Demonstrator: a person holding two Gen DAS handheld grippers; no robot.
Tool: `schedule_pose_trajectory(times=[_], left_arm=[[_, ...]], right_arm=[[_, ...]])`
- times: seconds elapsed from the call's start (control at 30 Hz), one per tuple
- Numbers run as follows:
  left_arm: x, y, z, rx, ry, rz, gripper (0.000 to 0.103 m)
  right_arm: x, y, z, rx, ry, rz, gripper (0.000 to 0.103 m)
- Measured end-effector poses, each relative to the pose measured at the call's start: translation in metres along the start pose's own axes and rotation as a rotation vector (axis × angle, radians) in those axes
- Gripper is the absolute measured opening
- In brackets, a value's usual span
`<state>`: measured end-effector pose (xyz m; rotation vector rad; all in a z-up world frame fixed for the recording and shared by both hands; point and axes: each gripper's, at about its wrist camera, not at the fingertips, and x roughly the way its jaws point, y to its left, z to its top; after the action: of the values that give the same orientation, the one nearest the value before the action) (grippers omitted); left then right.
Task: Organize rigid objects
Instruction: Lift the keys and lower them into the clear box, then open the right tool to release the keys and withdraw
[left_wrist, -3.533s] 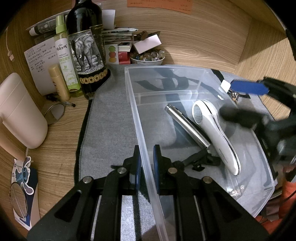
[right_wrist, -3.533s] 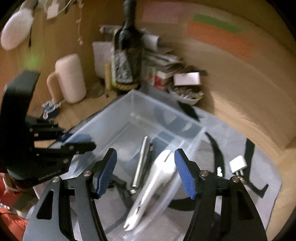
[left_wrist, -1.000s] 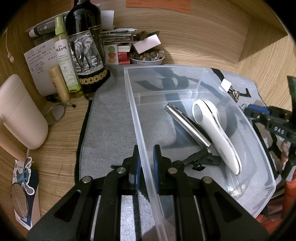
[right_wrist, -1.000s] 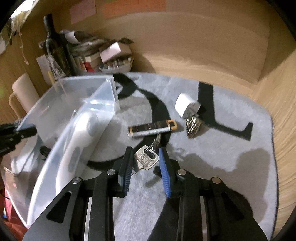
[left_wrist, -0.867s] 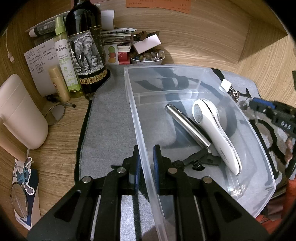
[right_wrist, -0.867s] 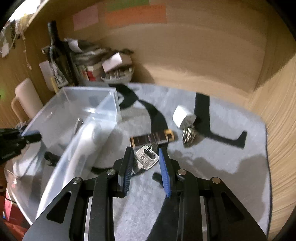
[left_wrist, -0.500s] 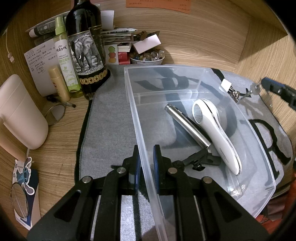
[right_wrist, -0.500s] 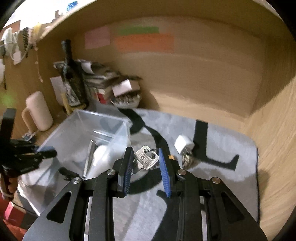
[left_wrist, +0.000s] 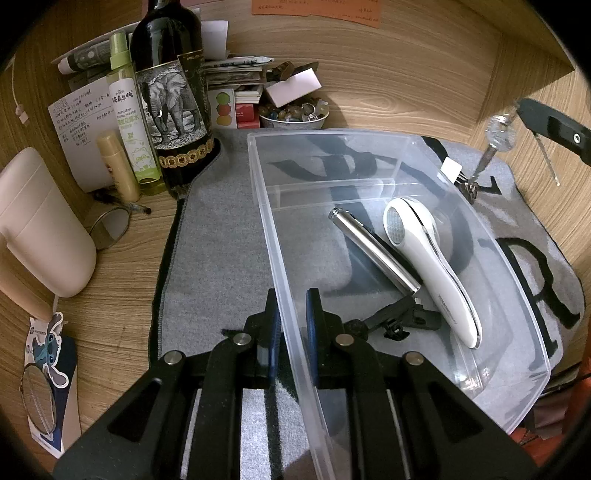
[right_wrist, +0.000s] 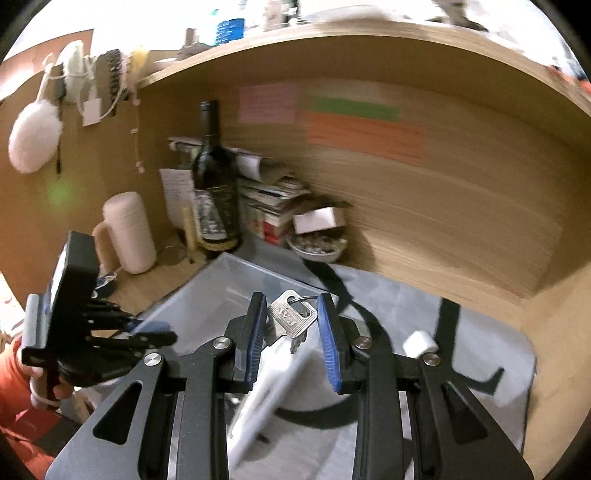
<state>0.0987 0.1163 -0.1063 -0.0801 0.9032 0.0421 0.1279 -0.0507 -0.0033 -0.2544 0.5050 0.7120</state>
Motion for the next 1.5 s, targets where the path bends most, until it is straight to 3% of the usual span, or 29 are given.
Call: schedule_pose_trajectory(times=[0.23,0.47,1.1,1.5], left_arm=[[0.000,0.000,0.000,-0.001,-0.001,0.000,0.011],[0.000,-0.001,0.002,-0.006,-0.004,-0.009,0.011],[0.000,0.004,-0.001,-0.005,-0.012,-0.019,0.013],[0.000,0.004,-0.001,-0.005,-0.012,-0.018,0.013]], right_arm=[[0.022,0.027,0.005,-0.064,0.035,0.052,0.026],[0.056,0.043,-0.001,-0.096,0.125,0.081,0.026],[0.106,0.054,-0.024,-0.140,0.334,0.115,0.026],[0.103,0.048,-0.023,-0.110,0.329,0.116,0.027]])
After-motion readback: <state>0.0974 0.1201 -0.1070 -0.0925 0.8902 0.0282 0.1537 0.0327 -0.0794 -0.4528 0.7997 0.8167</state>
